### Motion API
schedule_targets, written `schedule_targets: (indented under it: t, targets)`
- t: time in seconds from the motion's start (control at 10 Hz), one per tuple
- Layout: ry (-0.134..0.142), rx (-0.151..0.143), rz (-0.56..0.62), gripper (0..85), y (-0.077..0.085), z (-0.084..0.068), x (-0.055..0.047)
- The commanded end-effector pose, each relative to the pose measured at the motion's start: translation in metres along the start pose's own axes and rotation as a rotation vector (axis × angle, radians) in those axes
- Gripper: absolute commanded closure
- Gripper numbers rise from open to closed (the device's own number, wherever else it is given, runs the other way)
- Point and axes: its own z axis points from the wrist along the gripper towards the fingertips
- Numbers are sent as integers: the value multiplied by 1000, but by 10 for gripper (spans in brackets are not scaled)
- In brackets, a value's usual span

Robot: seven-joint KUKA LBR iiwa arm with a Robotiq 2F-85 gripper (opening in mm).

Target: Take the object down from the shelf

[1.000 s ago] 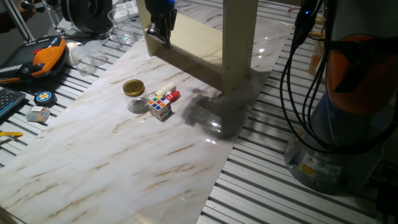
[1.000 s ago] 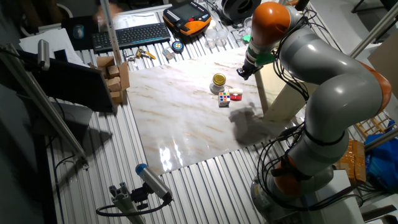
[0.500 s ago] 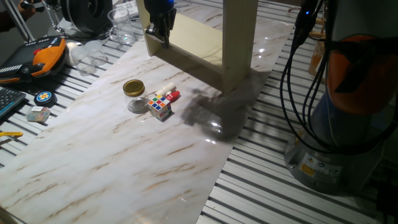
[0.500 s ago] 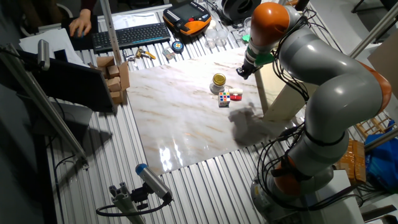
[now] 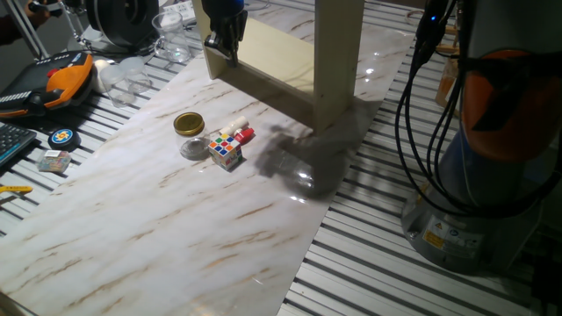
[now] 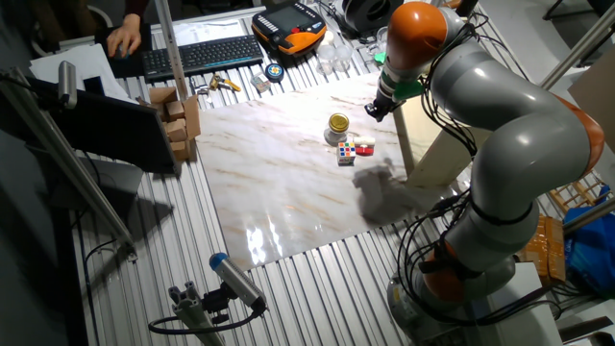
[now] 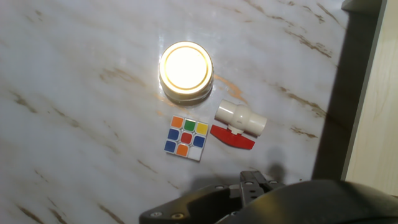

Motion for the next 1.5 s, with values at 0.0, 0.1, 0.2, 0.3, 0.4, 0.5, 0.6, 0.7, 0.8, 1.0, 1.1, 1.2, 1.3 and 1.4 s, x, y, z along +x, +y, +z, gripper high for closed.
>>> schedule_targets:
  t: [0.0,0.1,0.2,0.3,0.4,0.5,0.6,0.7,0.8,1.0,1.1,1.2,1.3,1.4]
  targets:
    - [0,0,0,850,0,0,0]
    - [0,0,-2,850,0,0,0]
    - [0,0,-3,850,0,0,0]
    - [0,0,-3,850,0,0,0]
    - [0,0,-3,850,0,0,0]
    - [0,0,-5,850,0,0,0]
    - [0,0,-5,850,0,0,0]
    - [0,0,-5,850,0,0,1]
    - [0,0,-5,850,0,0,1]
    - [0,0,-5,850,1,0,1]
    - [0,2,-2,850,2,-1,0]
    - [-1,3,-2,850,2,-1,0]
    - [3,-2,-3,850,2,-1,0]
    - [3,-2,-3,850,3,-1,0]
